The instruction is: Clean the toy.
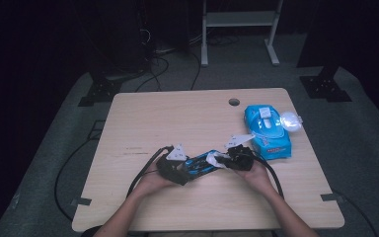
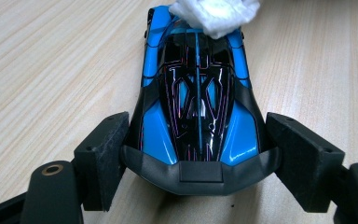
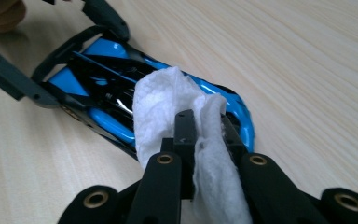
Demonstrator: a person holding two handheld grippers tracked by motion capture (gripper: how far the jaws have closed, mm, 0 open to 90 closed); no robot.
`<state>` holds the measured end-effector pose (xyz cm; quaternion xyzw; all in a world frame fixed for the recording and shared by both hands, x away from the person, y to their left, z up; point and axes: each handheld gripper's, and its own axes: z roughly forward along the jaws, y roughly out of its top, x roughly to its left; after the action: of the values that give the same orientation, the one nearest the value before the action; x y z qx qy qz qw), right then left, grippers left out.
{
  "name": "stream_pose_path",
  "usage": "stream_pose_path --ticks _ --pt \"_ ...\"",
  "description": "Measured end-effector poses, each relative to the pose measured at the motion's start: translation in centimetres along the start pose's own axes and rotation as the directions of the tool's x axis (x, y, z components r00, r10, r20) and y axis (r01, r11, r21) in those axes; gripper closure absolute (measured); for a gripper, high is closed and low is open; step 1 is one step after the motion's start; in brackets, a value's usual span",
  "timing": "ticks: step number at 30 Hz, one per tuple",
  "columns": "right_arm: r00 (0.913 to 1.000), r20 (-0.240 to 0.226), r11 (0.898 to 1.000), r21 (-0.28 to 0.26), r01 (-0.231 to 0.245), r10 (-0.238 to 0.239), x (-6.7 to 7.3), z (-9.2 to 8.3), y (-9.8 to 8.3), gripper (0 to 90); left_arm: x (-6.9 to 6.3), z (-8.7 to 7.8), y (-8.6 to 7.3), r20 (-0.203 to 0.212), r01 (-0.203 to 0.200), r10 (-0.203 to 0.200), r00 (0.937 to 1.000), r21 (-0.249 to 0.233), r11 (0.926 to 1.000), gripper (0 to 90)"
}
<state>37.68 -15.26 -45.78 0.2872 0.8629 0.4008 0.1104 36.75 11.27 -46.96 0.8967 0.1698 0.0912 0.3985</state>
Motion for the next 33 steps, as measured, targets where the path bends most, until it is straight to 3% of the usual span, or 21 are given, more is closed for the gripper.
stream_pose_path --ticks 4,5,10,15,17,19,22,27,29,30,31,32,33 --pt "0.9998 0.014 1.0 0.006 -0.017 0.017 -0.8 -0.1 -0.2 81.2 0.0 0.1 0.0 -0.001 -0.006 0.006 1.0 0.001 1.0 24.0" --pt "0.9982 0.053 0.999 0.021 -0.028 0.027 -1.5 -0.3 -0.6 81.3 0.0 0.0 0.0 0.0 -0.005 0.005 1.0 0.001 1.0 23.9" --pt "0.996 0.066 0.998 0.027 -0.062 0.06 -2.1 -0.6 -1.1 81.7 0.0 0.0 0.0 -0.001 -0.005 0.005 1.0 0.002 1.0 24.0" --pt "0.9998 0.017 1.0 -0.001 -0.013 0.013 -0.4 -0.2 -0.3 81.8 0.0 0.1 0.0 0.002 -0.004 0.004 1.0 -0.002 1.0 23.9" --pt "0.9995 -0.002 1.0 -0.007 0.031 -0.031 0.6 0.1 0.2 81.5 0.0 0.0 0.0 0.002 -0.002 0.002 1.0 0.0 1.0 23.9" --pt "0.9994 -0.004 0.999 -0.004 0.033 -0.033 0.5 0.1 0.2 81.3 0.0 0.0 0.0 0.002 -0.002 0.002 1.0 -0.001 1.0 23.9" --pt "0.9997 0.004 1.0 0.001 -0.022 0.022 -0.7 -0.2 -0.3 81.3 0.0 0.1 0.0 0.002 -0.004 0.004 1.0 -0.003 1.0 23.9" --pt "0.998 0.012 0.998 0.002 -0.062 0.062 -1.4 -0.4 -0.7 81.8 0.0 0.0 0.0 0.003 -0.007 0.007 1.0 -0.001 1.0 23.9" --pt "0.9989 0.006 0.999 -0.007 -0.046 0.046 -1.0 -0.2 -0.5 81.8 0.1 0.0 0.0 0.004 -0.009 0.009 1.0 0.0 1.0 23.9" --pt "0.9989 -0.015 0.999 -0.013 -0.045 0.045 -0.6 -0.1 -0.4 81.8 0.1 0.1 0.0 0.004 -0.007 0.007 1.0 -0.003 1.0 24.0" --pt "0.9992 -0.037 1.0 -0.019 -0.015 0.015 0.2 0.2 0.1 81.8 0.1 0.1 0.0 0.007 -0.006 0.006 1.0 -0.003 1.0 23.9" --pt "0.9992 -0.037 1.0 -0.019 -0.015 0.015 0.2 0.2 0.1 81.8 0.1 0.1 0.0 0.007 -0.006 0.006 1.0 -0.003 1.0 24.0" --pt "0.9974 -0.072 0.999 -0.033 -0.004 0.002 1.0 0.4 0.5 81.8 0.1 0.1 0.0 0.006 -0.007 0.007 1.0 -0.004 1.0 23.9"
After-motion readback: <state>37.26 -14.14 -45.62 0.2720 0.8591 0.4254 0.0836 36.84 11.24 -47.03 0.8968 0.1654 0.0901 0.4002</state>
